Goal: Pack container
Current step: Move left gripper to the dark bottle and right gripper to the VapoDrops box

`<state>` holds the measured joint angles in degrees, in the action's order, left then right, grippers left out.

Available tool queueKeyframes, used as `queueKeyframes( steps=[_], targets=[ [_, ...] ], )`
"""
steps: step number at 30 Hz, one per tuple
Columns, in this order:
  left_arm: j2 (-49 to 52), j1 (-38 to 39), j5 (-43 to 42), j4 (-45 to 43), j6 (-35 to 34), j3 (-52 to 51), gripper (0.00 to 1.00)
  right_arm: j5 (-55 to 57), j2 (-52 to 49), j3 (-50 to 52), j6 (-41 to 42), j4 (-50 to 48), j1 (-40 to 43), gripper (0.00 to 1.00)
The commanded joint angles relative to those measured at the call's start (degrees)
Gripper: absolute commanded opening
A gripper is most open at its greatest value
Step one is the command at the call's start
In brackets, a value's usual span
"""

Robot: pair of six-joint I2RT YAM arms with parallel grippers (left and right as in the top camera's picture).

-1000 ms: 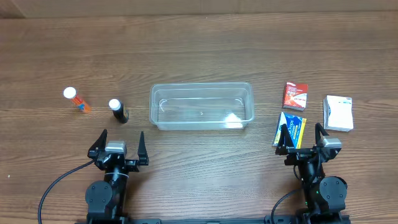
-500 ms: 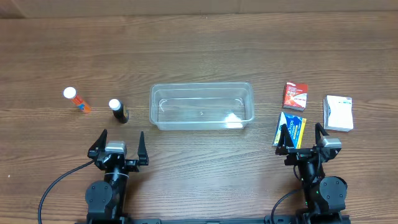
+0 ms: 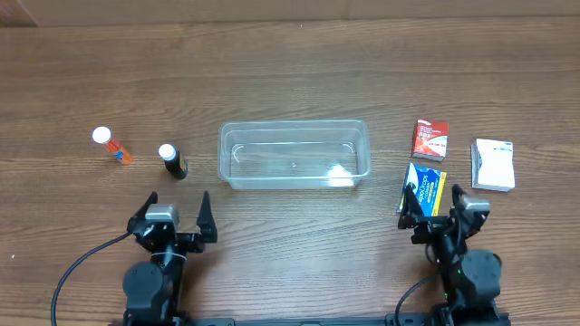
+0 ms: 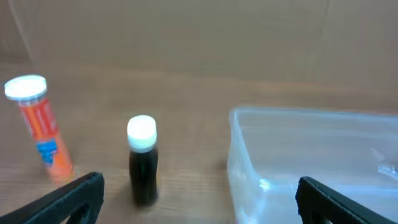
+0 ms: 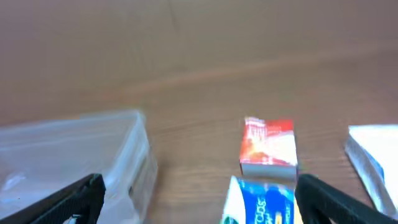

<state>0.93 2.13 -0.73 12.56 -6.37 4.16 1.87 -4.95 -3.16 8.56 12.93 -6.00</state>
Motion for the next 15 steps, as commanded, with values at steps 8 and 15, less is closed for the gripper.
queueKeyframes(
  steps=[8, 15],
  targets=[
    [35.1, -0.2, -0.5, 26.9, -2.9, 39.1, 1.0, -5.7, -38.1, -37.2, 5.2, 25.4, 0.0, 1.0],
    [64.4, -0.3, -0.8, 56.0, -2.9, 66.4, 1.0, -5.8, -67.1, -62.5, 5.2, 49.9, 0.3, 1.0]
  ],
)
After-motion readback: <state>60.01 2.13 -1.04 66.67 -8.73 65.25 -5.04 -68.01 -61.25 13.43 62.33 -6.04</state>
